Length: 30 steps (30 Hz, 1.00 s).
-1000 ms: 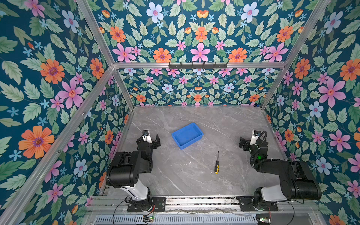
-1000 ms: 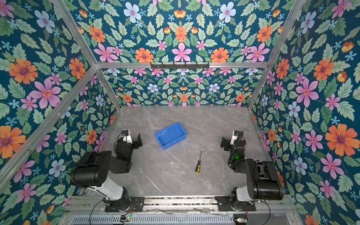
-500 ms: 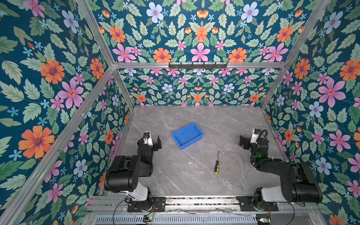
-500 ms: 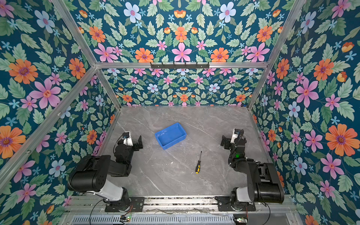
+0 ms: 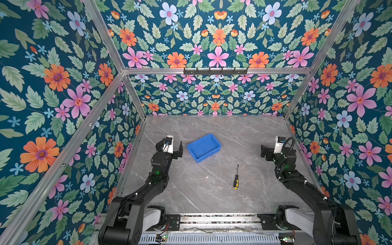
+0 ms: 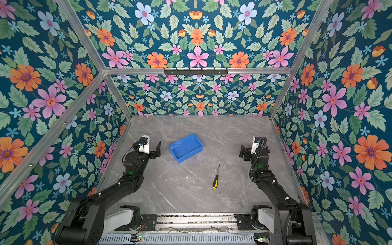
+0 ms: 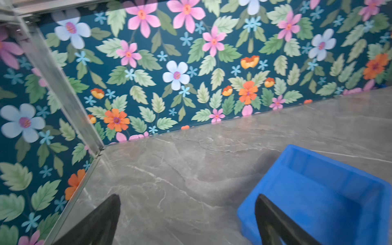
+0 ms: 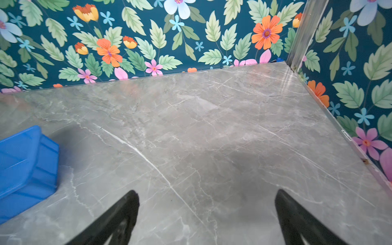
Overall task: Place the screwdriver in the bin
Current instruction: 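Move the right gripper over the screwdriver while the left gripper moves toward the table center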
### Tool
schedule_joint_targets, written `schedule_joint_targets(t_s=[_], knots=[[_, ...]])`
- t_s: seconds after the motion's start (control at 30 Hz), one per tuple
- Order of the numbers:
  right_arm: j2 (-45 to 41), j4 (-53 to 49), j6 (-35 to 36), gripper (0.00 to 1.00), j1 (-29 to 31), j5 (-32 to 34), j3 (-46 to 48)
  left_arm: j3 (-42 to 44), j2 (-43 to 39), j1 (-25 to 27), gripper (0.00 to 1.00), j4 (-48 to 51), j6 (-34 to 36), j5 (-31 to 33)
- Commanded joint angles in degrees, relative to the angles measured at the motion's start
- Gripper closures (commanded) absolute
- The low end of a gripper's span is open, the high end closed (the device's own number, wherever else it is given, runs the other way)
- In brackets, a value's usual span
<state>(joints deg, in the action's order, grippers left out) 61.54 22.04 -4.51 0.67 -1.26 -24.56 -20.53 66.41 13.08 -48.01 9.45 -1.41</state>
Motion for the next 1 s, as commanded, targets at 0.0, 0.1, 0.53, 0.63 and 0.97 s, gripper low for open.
schedule_joint_targets(t_s=[0.0, 0.1, 0.53, 0.63, 0.97], knots=[[-3.1, -9.8, -0.4, 0.01, 2.1, 1.4, -2.0, -2.4, -1.4, 3.7, 0.00, 9.1, 4.3, -2.4], [-5.4, -14.9, -2.0, 0.01, 4.3, 1.6, -4.0, -4.7, -2.2, 7.4, 0.00, 13.1, 4.8, -4.8], [-7.8, -42.2, -31.0, 0.01, 11.8, 9.7, -13.8, -9.1, -5.3, 25.1, 0.00, 28.9, 8.8, -8.6], [-5.7, -47.8, -35.5, 0.01, 16.6, 13.6, -16.4, -8.8, -5.3, 28.9, 0.00, 29.6, 8.8, -8.3], [9.7, -52.2, -40.6, 0.01, 27.0, 10.2, -24.7, -7.8, -1.0, 40.2, 0.00, 25.5, 6.7, -6.8]])
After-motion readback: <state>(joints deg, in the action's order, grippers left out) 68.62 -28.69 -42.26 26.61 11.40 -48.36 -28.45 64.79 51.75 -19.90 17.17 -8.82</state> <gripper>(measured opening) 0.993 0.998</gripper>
